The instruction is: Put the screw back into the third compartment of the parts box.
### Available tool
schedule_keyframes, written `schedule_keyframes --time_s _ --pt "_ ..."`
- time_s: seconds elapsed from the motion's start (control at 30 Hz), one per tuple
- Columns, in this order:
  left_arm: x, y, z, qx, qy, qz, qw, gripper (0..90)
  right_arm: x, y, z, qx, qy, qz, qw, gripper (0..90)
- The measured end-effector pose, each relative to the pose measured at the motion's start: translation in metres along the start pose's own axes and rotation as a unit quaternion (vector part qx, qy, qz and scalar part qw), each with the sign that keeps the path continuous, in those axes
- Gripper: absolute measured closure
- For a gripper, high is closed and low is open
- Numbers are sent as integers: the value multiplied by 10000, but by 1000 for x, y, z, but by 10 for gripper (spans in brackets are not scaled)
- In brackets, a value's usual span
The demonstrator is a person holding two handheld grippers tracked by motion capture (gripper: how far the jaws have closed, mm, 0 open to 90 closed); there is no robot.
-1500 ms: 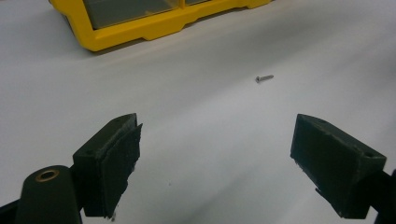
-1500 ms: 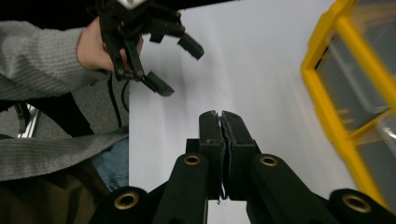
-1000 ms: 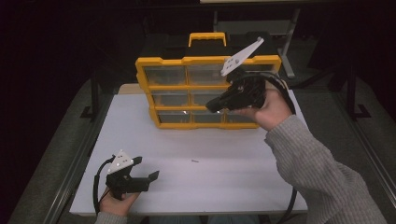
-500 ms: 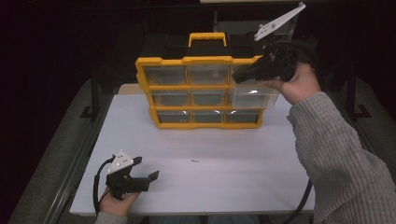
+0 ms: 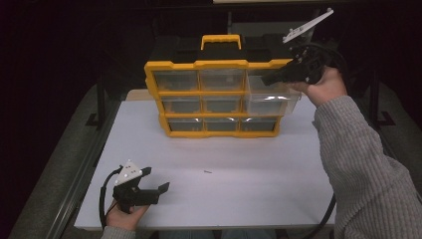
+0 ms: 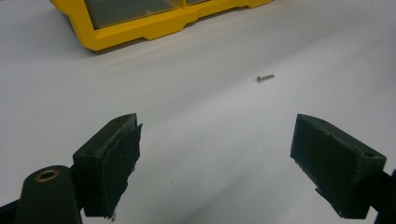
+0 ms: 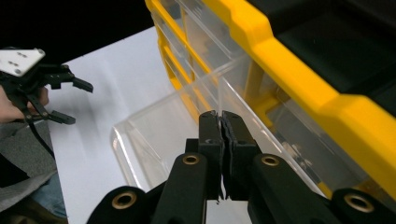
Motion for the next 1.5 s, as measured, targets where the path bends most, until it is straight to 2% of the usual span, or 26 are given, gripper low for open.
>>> schedule_keyframes --time_s 0.23,0.33,0.37,0.4,0.5,0.53,0.57,0.63,0.8,0.87,0.9,1.0,1.03,1.07,1.13,1.2,1.23,1.27,1.5 --pt "0 0 0 -41 10 3 10000 150 -2 -1 3 -48 37 1 10000 830" --pt "0 0 0 -31 10 3 10000 149 1 5 0 44 -55 -36 10000 826" --pt "0 0 0 -34 22 2 10000 150 4 10 -3 215 -141 -51 9997 819" --pt "-1 0 0 -18 3 0 10000 150 6 14 -5 282 -168 -55 9994 813" --pt "-1 -1 0 -33 -6 -1 10000 149 10 29 -9 360 -268 -185 9988 797" --pt "-1 -1 0 -35 3 -3 10000 149 10 29 -9 360 -268 -185 9988 797" --pt "-1 -2 -1 30 -10 4 10000 149 10 39 -11 437 -298 -246 9983 779" --pt "1 -2 0 2 46 1 10000 149 8 49 -11 531 -285 -306 9977 764" --pt "0 -2 0 39 -8 0 10000 149 -2 76 -8 752 -247 -511 9956 728" --pt "0 -2 0 45 -20 -1 10000 150 -5 81 -7 788 -241 -557 9950 723" --pt "0 -1 0 6 21 -1 10000 150 -10 91 -3 856 -223 -665 9939 712" --pt "0 -1 0 -8 52 0 10000 149 -18 98 2 912 -152 -730 9930 697" --pt "0 -2 0 10 11 1 10000 149 -26 106 7 940 -132 -844 9919 678" --pt "1 -1 1 -57 100 3 9999 150 -31 108 10 941 -99 -864 9918 672" --pt "0 -1 0 -50 40 2 10000 149 -41 114 17 949 -59 -951 9909 662" --pt "0 -1 0 -61 53 2 10000 150 -47 115 21 988 -6 -954 9905 655" --pt "0 -1 0 -66 55 0 10000 150 -59 116 28 1146 53 -962 9887 638" --pt "0 -1 0 -65 53 0 10000 150 -59 116 28 1146 53 -962 9887 638" --pt "0 -1 -1 -20 -35 -11 10000 149 -97 124 52 1177 313 -1057 9869 612"
Point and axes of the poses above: each handheld gripper's, and its own axes: x roughly backward along the jaws, z roughly out of its underside, y roughly to its left, the point moved 8 cm from there along -x, roughly forward along the jaws, and after that the axes turned 10 degrees about -x, right-handed, at the moved point
